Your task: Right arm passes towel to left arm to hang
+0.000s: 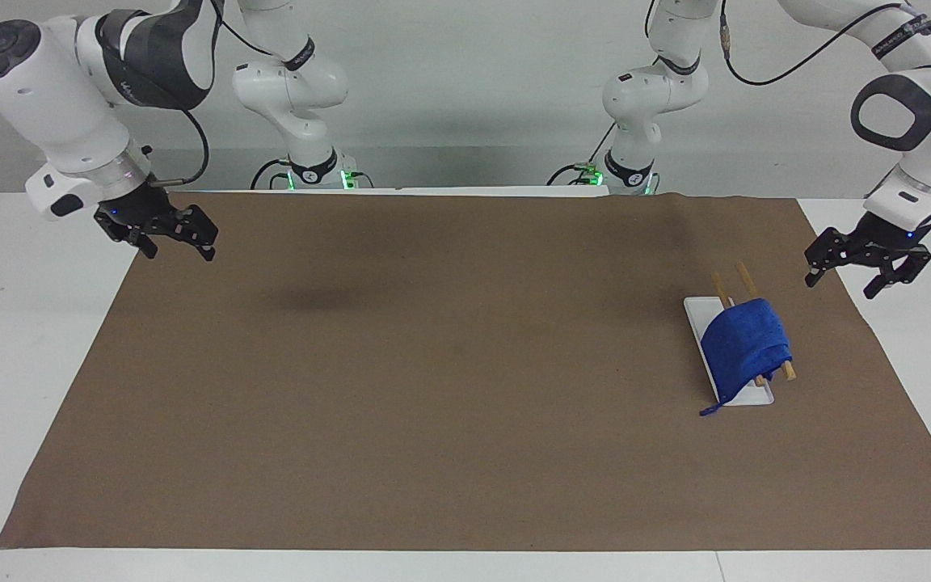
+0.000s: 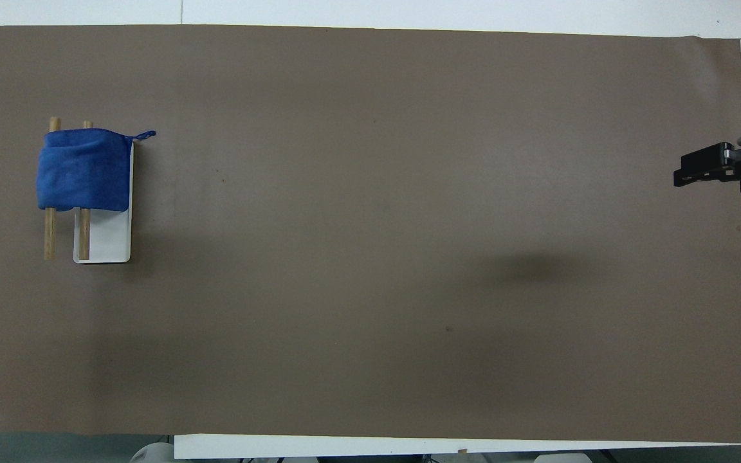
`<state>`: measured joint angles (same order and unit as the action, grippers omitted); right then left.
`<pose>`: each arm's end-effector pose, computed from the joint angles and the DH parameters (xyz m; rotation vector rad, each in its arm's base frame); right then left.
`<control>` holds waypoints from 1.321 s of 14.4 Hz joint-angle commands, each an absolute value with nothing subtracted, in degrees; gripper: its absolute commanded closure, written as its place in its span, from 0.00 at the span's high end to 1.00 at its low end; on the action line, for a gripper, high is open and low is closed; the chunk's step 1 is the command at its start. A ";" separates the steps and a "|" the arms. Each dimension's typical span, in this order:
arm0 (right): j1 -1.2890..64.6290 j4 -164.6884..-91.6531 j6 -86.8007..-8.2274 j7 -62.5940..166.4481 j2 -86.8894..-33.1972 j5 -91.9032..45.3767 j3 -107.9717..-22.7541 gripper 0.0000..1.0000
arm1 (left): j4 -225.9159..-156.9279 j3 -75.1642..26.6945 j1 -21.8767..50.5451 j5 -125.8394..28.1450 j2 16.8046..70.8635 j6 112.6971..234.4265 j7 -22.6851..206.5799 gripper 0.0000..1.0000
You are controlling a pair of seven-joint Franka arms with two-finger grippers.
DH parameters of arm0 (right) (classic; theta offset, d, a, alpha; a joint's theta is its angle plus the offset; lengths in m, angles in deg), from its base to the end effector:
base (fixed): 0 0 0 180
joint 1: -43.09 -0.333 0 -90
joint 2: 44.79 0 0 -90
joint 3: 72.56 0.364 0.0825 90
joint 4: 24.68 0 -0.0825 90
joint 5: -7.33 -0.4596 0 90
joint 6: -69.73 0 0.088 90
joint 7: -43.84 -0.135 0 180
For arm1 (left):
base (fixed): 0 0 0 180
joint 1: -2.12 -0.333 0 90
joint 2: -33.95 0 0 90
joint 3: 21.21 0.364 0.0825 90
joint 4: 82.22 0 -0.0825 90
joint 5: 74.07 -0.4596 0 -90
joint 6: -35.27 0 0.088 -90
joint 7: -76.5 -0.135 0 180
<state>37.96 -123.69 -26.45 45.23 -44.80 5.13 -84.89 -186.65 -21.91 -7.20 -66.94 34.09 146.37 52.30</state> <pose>0.6263 -0.0743 0.5673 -3.0947 0.1649 0.0722 0.6463 0.0861 0.5376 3.0315 -0.3559 0.2182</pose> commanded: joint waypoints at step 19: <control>38.43 -124.61 -25.63 44.28 -43.82 6.27 -85.13 1.00 | -170.64 -21.30 5.63 -70.47 36.15 112.61 78.26 1.00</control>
